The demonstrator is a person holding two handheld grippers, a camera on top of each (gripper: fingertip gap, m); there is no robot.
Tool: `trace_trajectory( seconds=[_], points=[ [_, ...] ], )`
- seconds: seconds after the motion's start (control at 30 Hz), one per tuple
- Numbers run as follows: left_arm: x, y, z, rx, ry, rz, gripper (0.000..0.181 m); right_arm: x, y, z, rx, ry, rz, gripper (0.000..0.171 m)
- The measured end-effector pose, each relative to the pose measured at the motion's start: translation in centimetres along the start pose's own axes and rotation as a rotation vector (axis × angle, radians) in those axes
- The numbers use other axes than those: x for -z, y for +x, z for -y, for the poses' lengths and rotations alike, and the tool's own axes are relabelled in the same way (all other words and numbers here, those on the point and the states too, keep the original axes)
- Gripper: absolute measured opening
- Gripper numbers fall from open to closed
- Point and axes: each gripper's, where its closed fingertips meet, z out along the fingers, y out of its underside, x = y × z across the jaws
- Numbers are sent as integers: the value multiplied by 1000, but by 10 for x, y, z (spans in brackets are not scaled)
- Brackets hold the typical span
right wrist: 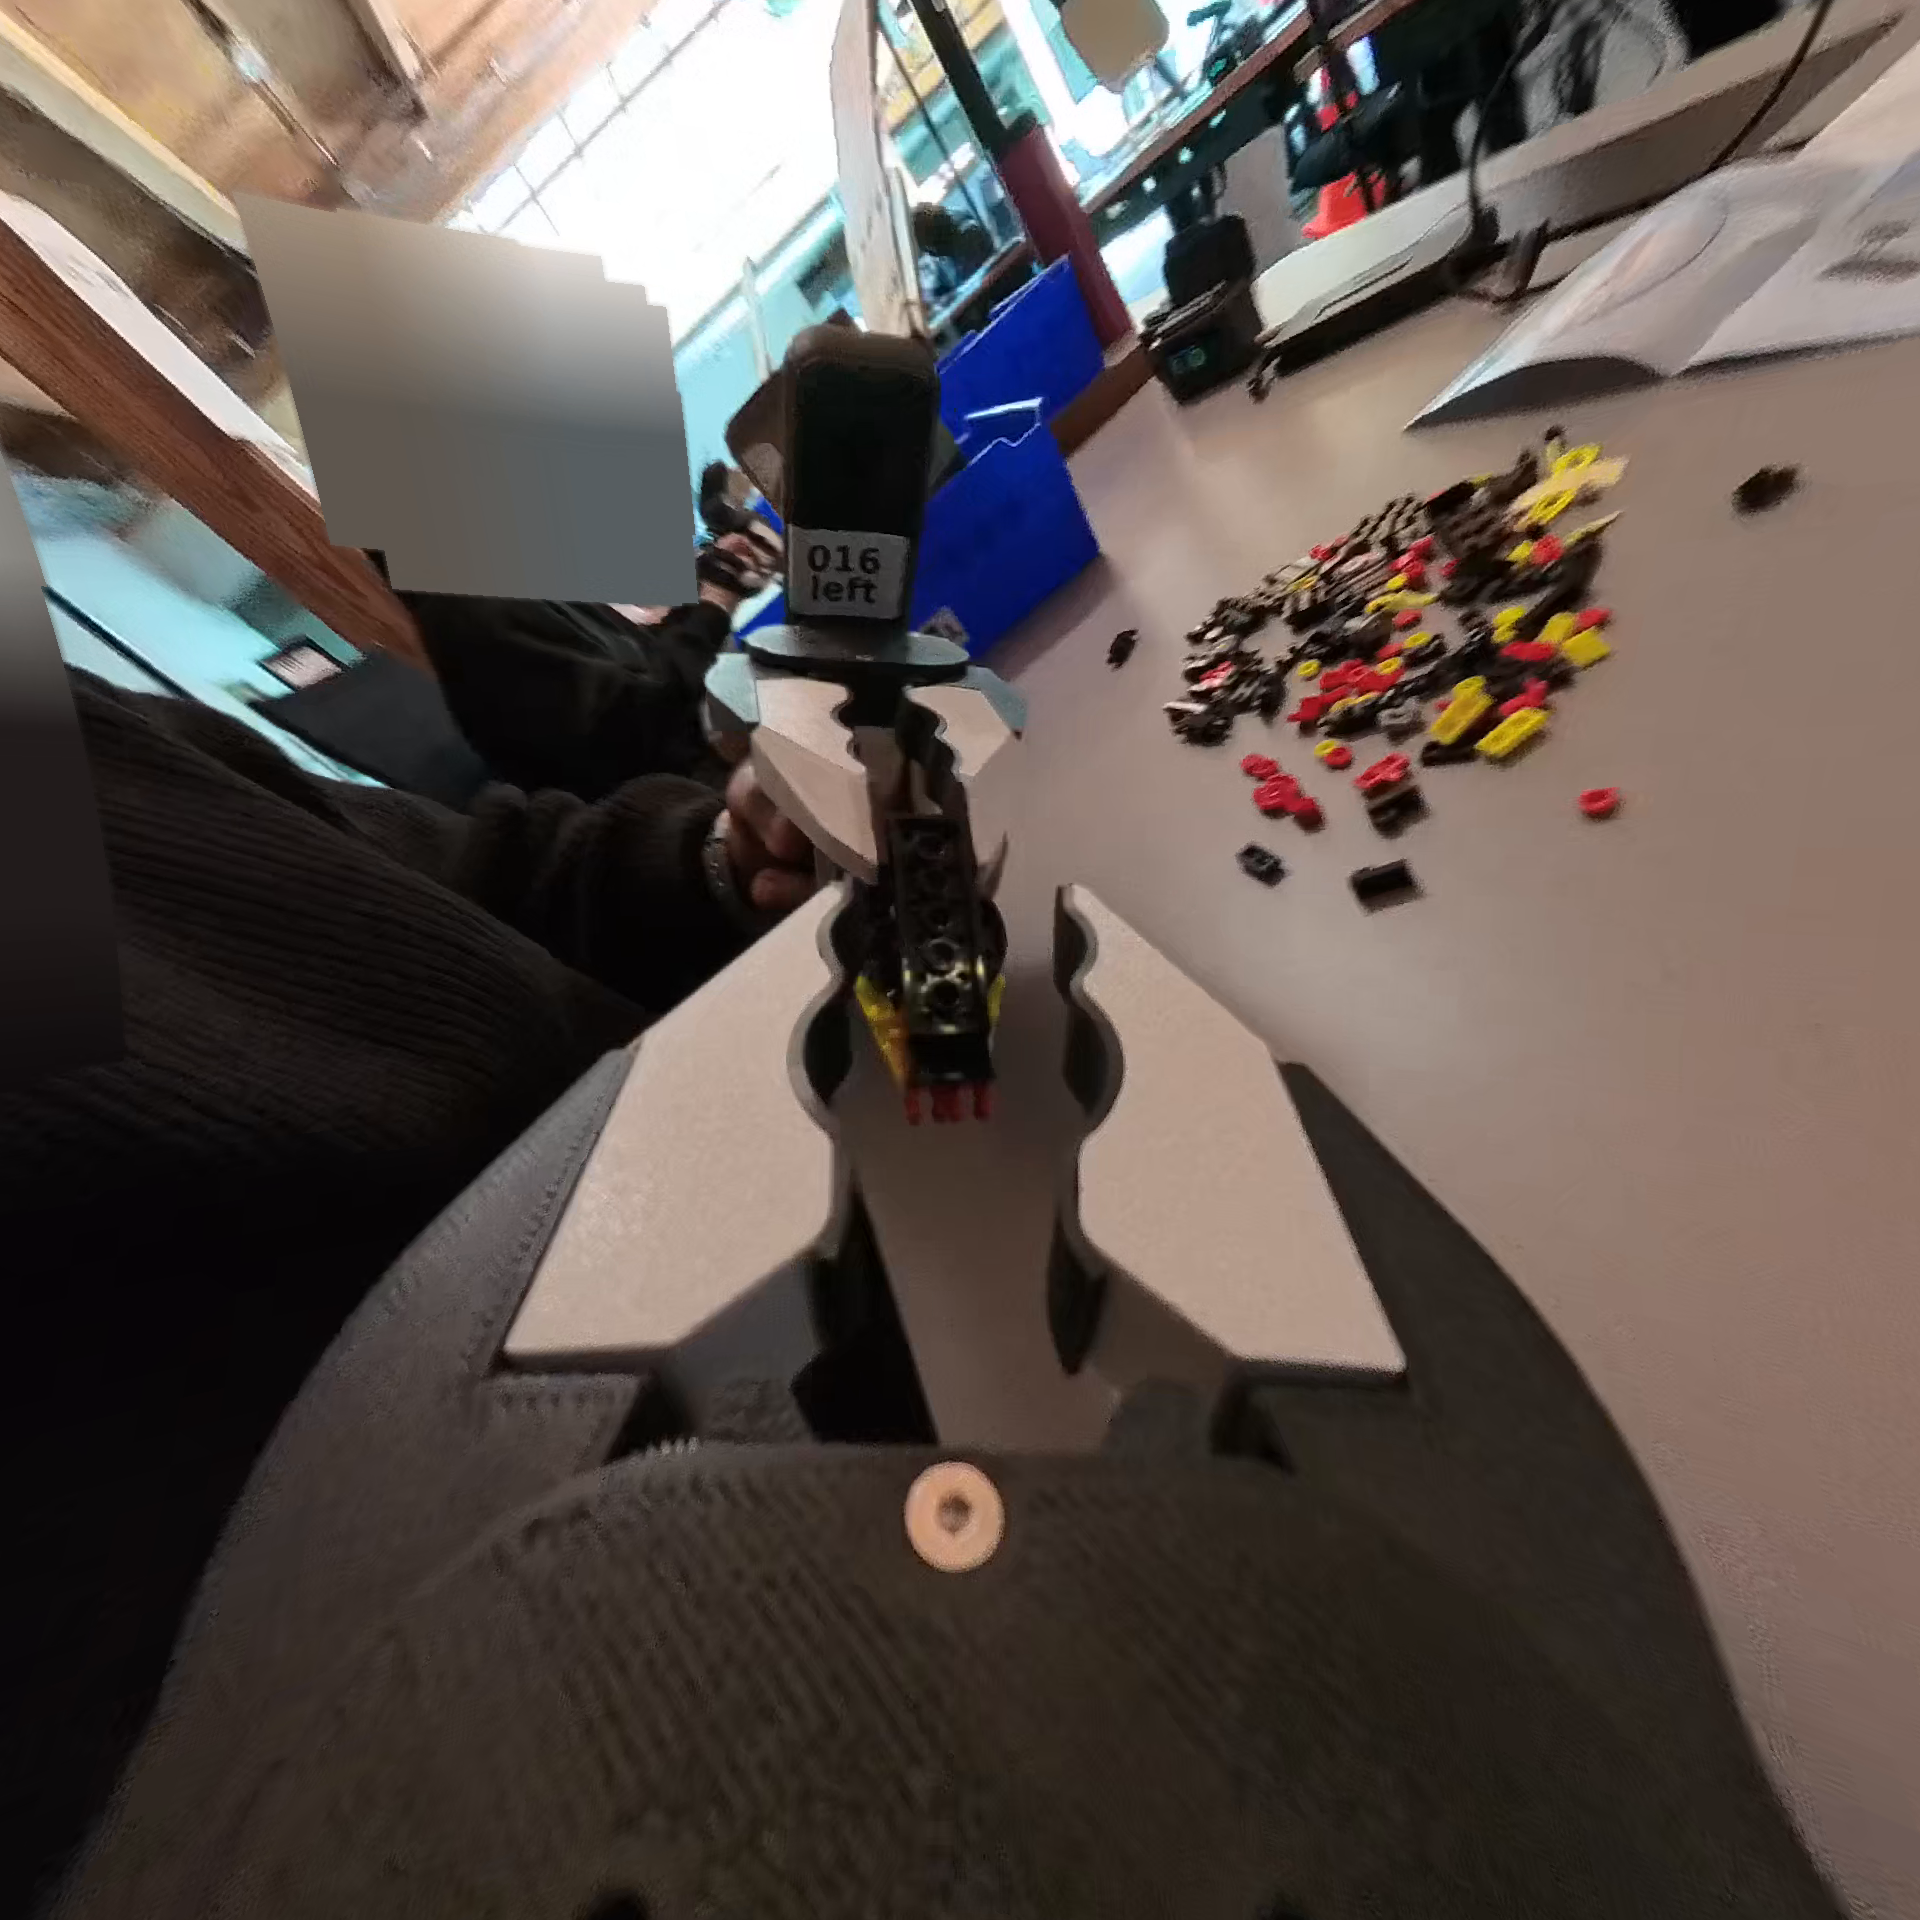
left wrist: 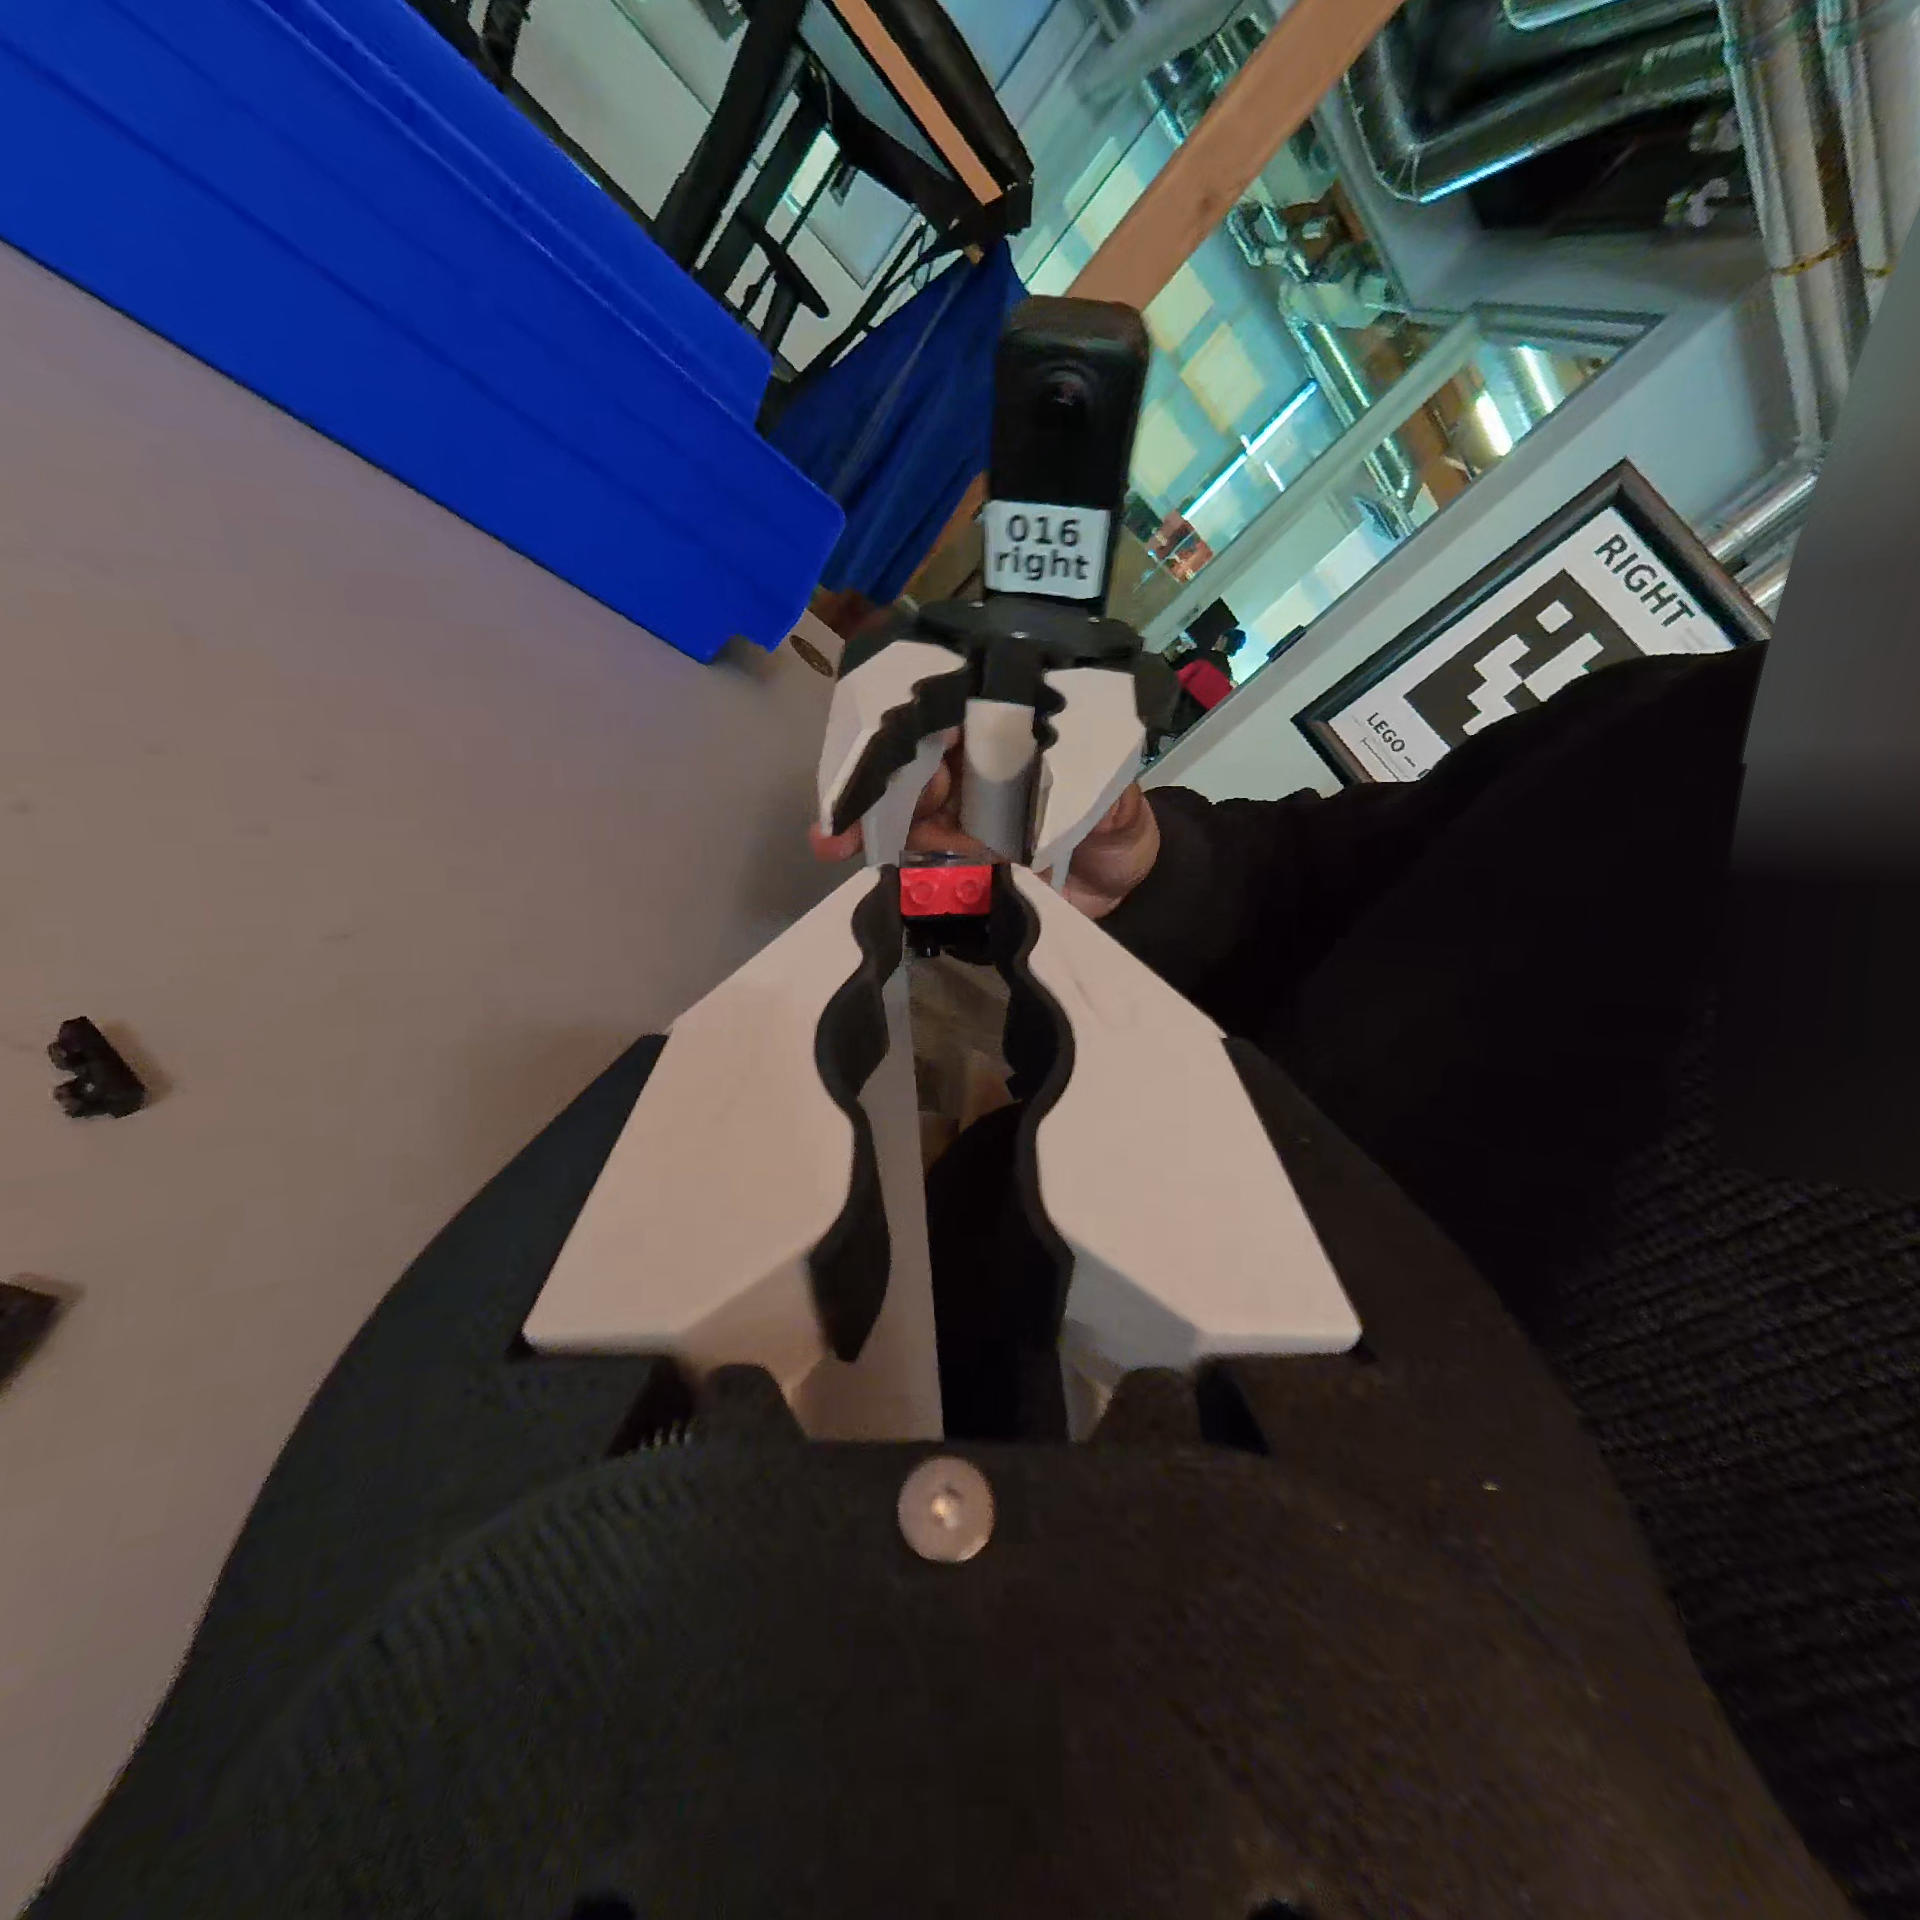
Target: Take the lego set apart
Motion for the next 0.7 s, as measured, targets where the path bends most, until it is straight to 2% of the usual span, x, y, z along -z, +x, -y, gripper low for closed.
trace_trajectory(
  seconds=[0.07, 0.13, 0.3, 0.43, 0.6, 0.63, 0.67, 0.7],
  points=[
    [-1, 2, 1, 21, 8, -15, 16, -3, 0, -6, -50, -11, 35, 32],
    [-1, -1, 3, 32, 22, 0, 16, -5, -5, -5, -84, 6, 73, 16],
    [0, -2, 7, 91, 73, -2, 16, -6, -5, -5, -96, 24, 72, 15],
    [-1, -3, 7, 46, 57, 23, 18, -4, -4, 0, -167, 61, 81, 14],
    [0, -1, 10, 85, 89, 8, 19, 3, 0, 18, -119, 153, 16, 13],
    [1, -4, 6, 75, 73, 19, 17, 15, 9, 31, -142, 248, -33, 0],
    [7, -11, 3, 66, 70, 51, 17, 39, 25, 49, -168, 355, -72, 0],
    [14, -14, 7, 79, 101, 56, 17, 60, 40, 58, -153, 379, -114, 0]
  ],
)
